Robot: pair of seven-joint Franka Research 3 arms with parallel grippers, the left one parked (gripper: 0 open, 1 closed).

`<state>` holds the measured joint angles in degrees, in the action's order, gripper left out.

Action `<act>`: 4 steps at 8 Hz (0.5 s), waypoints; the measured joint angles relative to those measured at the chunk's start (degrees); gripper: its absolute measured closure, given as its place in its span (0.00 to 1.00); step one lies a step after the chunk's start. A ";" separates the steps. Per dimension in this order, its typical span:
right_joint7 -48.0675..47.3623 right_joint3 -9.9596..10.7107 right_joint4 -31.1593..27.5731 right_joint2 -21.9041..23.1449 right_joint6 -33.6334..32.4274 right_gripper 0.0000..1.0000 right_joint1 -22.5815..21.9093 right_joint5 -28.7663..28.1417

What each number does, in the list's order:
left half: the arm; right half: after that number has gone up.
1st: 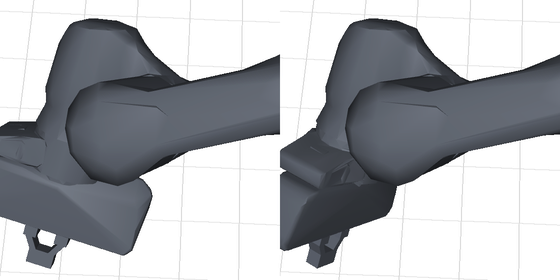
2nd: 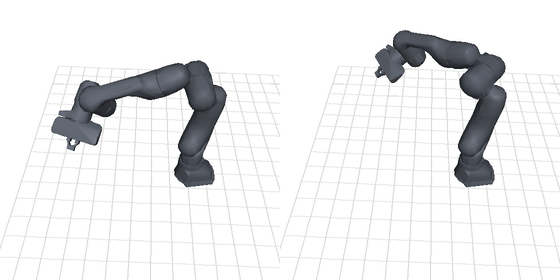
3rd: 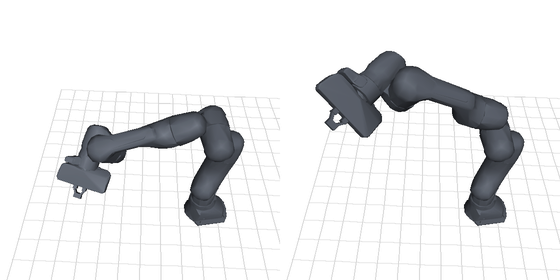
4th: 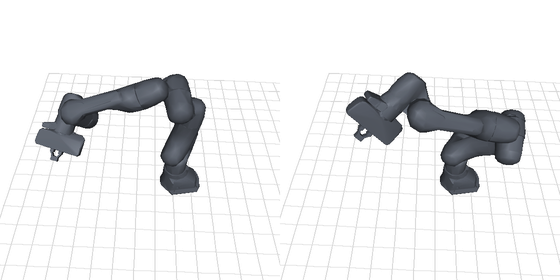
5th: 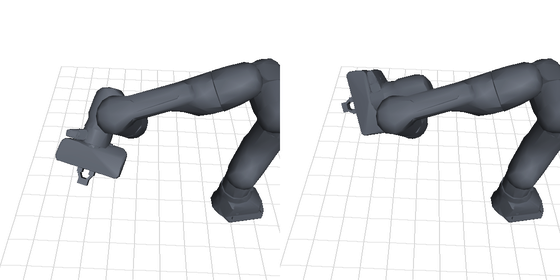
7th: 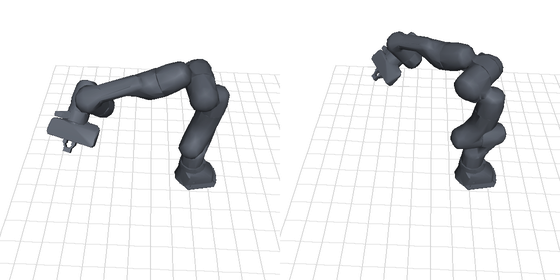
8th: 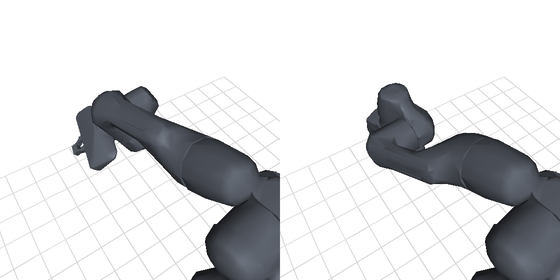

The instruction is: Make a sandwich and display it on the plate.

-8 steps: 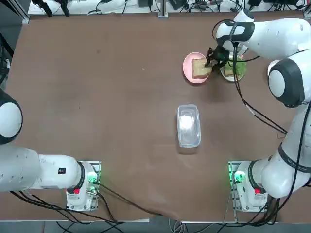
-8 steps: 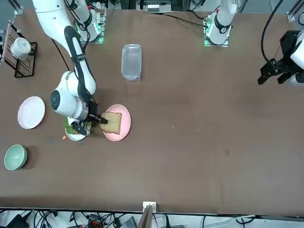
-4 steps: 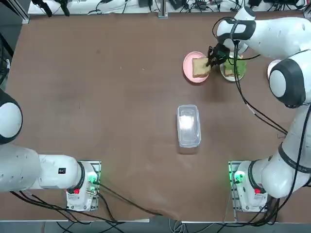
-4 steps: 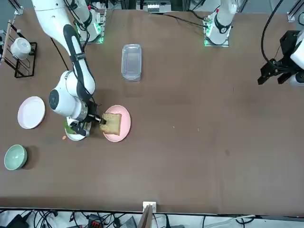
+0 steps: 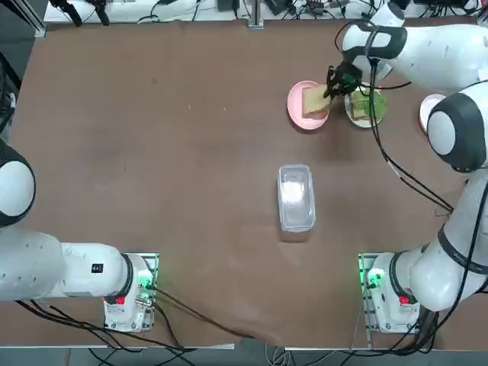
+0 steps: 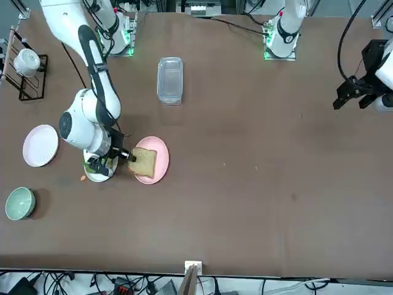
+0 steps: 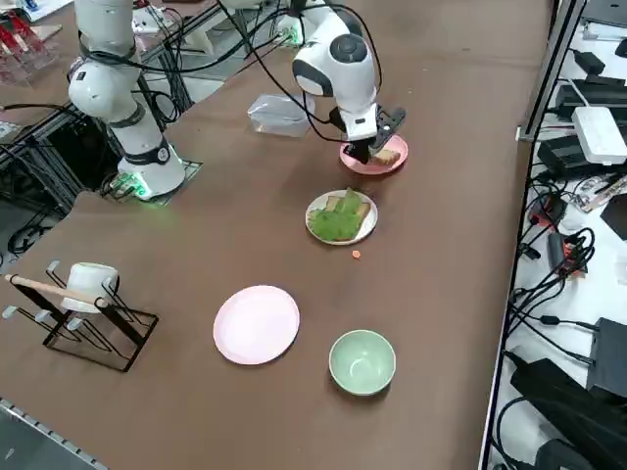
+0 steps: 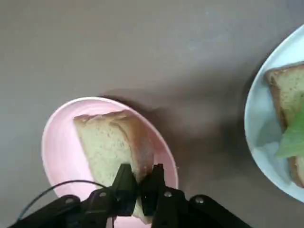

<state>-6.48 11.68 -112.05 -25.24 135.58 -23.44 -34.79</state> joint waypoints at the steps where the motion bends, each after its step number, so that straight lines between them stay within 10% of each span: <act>1: -0.03 0.00 0.08 1.41 -0.76 0.91 -0.04 -0.03; 4: -0.33 0.87 0.34 6.73 -3.35 0.91 0.37 -0.13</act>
<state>-6.81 12.55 -111.71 -18.50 132.23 -23.07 -34.92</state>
